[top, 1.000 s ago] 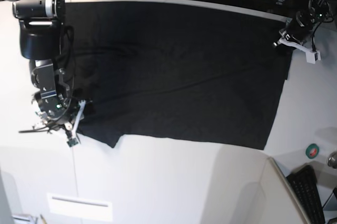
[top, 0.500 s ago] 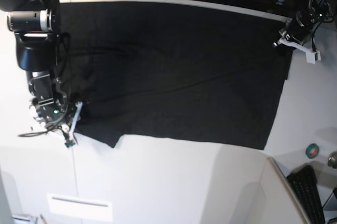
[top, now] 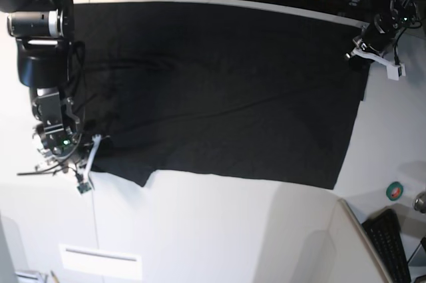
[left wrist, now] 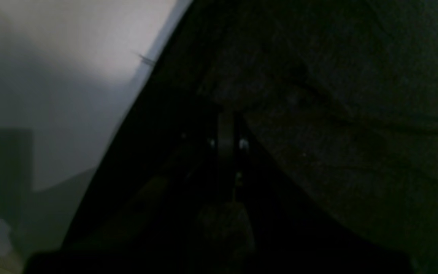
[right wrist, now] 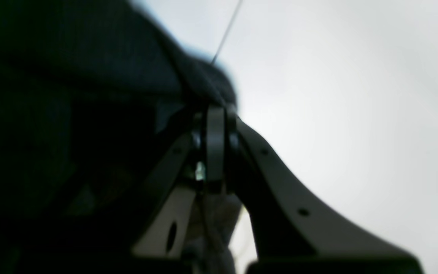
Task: Layout the t-shirt on the table in an organized manner, then fold the t-shirt properly
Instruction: 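Grasp the black shirt's hem corner with the right gripper, then move the left gripper to the opposite hem corner and grasp it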
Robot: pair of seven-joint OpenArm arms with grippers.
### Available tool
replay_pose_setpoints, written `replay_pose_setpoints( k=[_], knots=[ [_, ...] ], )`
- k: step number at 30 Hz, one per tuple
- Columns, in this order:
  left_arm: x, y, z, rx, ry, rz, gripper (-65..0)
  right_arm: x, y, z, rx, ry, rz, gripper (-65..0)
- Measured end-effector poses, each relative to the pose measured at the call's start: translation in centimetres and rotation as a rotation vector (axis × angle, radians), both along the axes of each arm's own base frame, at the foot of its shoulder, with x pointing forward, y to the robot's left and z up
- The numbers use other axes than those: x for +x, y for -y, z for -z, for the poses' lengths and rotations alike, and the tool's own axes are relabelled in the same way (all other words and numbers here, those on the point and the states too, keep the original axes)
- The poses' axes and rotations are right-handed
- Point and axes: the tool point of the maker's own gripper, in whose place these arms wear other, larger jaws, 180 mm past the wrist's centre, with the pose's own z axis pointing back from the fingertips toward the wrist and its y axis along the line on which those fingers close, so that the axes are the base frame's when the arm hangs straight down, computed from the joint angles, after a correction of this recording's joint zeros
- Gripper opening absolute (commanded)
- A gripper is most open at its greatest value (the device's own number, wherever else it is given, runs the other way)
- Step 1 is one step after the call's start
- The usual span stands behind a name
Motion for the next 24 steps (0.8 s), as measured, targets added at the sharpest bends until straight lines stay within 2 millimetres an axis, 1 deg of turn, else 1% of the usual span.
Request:
replay_pose_setpoints(
  k=[2,6,10,13,15,16,17,19,20,22,24],
  knots=[
    [0.0,0.0,0.0,0.000,0.001,0.000,-65.0,0.2,0.0,-1.0,-0.013,0.024,0.001,-65.0],
    [0.0,0.0,-0.1,0.002,0.000,0.001,-65.0,0.2,0.4,-1.6,-0.032,0.014,0.017,-65.0],
    [0.0,0.0,-0.4,0.017,-0.012,0.016,-65.0,0.1,0.4,-1.7,-0.035,0.011,0.019,-65.0],
    [-1.1,-0.2,-1.0,0.053,-0.066,0.054,-65.0,-0.4,0.5,-1.2,-0.036,-0.002,0.020,-65.0],
    [-1.9,-0.3,-1.9,0.082,-0.115,0.098,-65.0,-0.9,0.5,-0.8,-0.036,-0.013,0.020,-65.0],
    [-1.8,-0.5,-2.6,0.098,-0.133,0.118,-65.0,-1.0,0.5,-0.7,-0.035,-0.016,0.020,-65.0],
    [-1.4,-0.7,-3.4,0.119,-0.150,0.148,-65.0,-1.0,0.5,-0.7,-0.036,-0.016,0.020,-65.0],
    [0.4,-1.6,-5.6,0.168,-0.136,0.188,-65.0,-0.9,0.4,-0.8,-0.035,-0.012,0.019,-65.0],
    [1.7,-2.1,-6.8,0.187,-0.119,0.199,-62.0,-0.9,0.5,-0.8,-0.036,-0.011,0.019,-65.0],
    [4.4,-3.4,-8.7,0.221,-0.094,0.197,-42.3,-0.8,0.5,-0.9,-0.036,-0.009,0.019,-65.0],
    [7.2,-4.1,-9.8,0.203,-0.060,0.195,-27.6,-0.8,0.4,-1.0,-0.037,-0.007,0.017,-65.0]
  ],
)
